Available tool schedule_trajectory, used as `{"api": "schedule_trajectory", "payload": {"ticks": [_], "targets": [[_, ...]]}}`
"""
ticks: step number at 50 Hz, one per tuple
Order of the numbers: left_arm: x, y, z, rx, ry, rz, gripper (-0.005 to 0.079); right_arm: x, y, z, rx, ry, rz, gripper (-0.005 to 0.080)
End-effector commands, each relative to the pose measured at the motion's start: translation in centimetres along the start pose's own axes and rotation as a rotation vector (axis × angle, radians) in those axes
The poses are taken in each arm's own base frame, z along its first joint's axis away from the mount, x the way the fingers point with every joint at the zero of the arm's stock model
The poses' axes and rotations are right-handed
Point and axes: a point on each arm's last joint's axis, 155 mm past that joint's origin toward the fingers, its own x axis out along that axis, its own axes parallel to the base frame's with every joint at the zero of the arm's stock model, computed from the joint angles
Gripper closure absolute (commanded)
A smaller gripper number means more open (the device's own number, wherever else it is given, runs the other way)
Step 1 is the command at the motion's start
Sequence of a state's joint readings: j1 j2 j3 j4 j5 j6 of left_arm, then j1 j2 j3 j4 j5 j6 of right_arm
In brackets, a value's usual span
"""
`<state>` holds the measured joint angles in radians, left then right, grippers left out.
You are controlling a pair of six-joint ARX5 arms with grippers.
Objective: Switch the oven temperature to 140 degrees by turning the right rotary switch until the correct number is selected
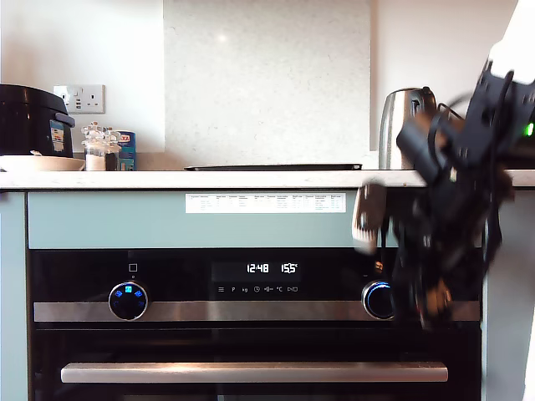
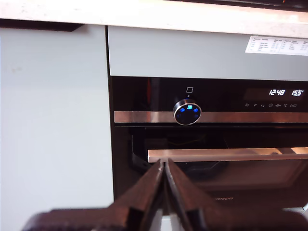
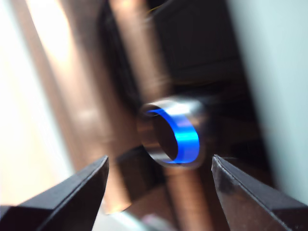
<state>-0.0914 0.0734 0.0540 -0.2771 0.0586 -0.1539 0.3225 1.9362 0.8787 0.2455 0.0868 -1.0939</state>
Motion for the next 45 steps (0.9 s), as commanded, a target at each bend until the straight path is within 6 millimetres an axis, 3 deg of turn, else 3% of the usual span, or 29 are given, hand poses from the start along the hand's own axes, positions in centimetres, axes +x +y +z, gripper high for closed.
{"api": "schedule_trajectory", "payload": {"ticks": [1, 17, 45], "targets": [[-0.1, -0.2, 0.7, 0.003, -0.019, -0.006, 0.0764, 0.2, 0.8, -0.1, -0.007, -0.002, 0.015, 0.0134], [-0.1, -0.1, 0.3, -0.003, -0.003, -0.004, 0.0764, 0.2, 0.1, 0.3, -0.005, -0.015, -0.016, 0.0134], [-0.1, -0.1, 0.3, -0.003, -0.002, -0.004, 0.0764, 0.4, 2.0, 2.0, -0.036, -0.058, 0.033, 0.0134]]}}
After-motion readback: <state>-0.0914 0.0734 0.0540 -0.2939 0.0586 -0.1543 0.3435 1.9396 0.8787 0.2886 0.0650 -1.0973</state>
